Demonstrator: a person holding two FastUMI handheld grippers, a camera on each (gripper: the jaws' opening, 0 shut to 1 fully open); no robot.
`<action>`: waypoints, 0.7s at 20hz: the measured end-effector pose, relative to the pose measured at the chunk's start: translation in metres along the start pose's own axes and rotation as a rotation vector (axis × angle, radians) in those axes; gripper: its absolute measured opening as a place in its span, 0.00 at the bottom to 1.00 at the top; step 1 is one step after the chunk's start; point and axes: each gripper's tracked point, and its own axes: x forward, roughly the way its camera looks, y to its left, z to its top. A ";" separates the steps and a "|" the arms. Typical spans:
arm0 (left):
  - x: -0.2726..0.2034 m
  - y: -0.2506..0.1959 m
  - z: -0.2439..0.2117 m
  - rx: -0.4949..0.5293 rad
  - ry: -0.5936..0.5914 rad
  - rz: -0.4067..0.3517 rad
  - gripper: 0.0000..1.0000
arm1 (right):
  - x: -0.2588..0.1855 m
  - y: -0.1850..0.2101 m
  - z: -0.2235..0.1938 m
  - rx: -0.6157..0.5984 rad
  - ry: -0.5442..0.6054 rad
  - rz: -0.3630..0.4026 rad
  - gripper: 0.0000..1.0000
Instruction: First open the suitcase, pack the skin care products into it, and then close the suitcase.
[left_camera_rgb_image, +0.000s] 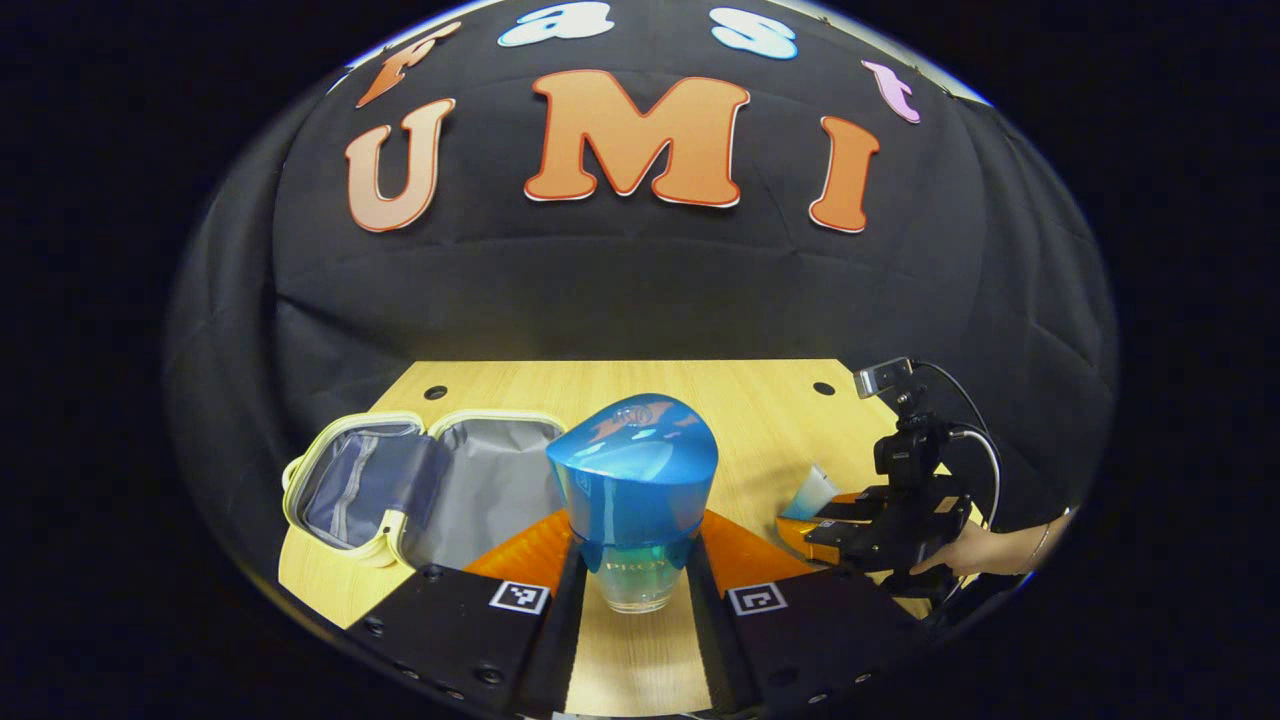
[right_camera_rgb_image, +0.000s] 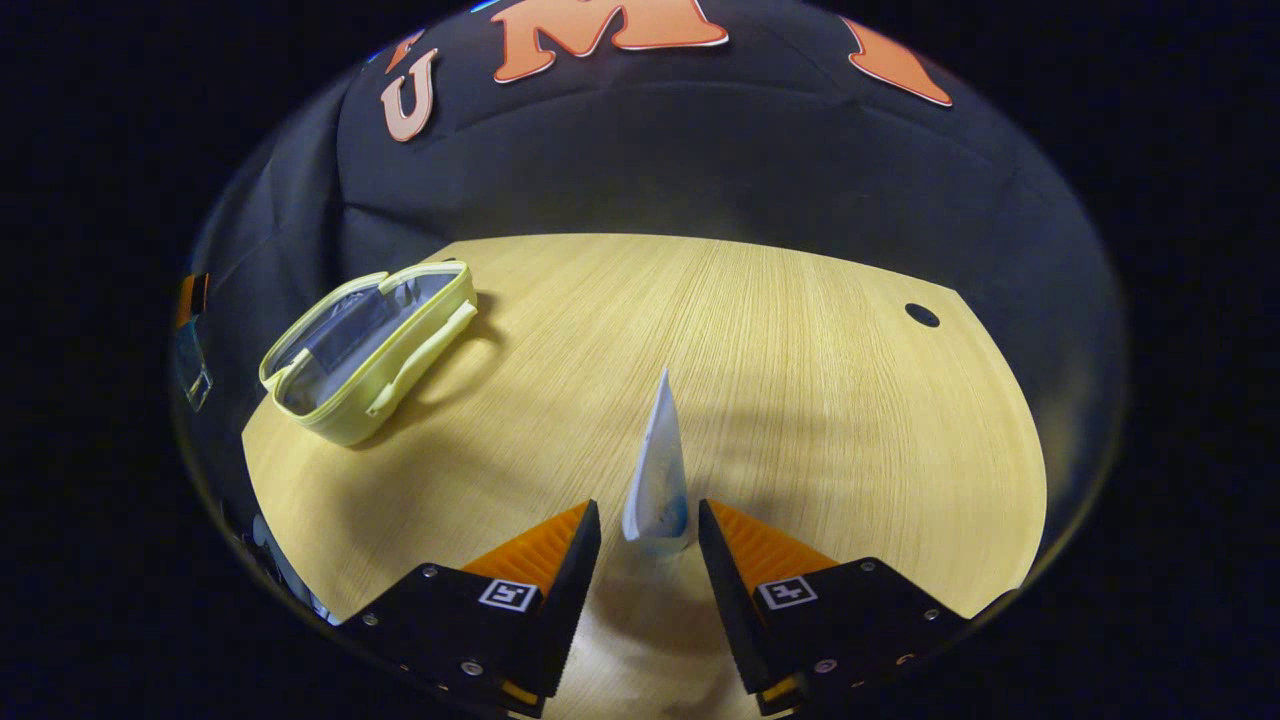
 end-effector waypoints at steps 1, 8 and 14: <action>-0.001 0.005 0.000 -0.004 0.004 0.003 0.51 | 0.001 0.000 0.000 -0.002 -0.001 -0.008 0.63; -0.003 0.035 0.006 -0.032 0.019 0.002 0.51 | -0.002 0.003 0.002 0.002 0.026 -0.013 0.37; 0.004 0.128 0.032 0.039 0.129 0.063 0.50 | -0.049 0.059 0.029 0.114 0.002 0.142 0.36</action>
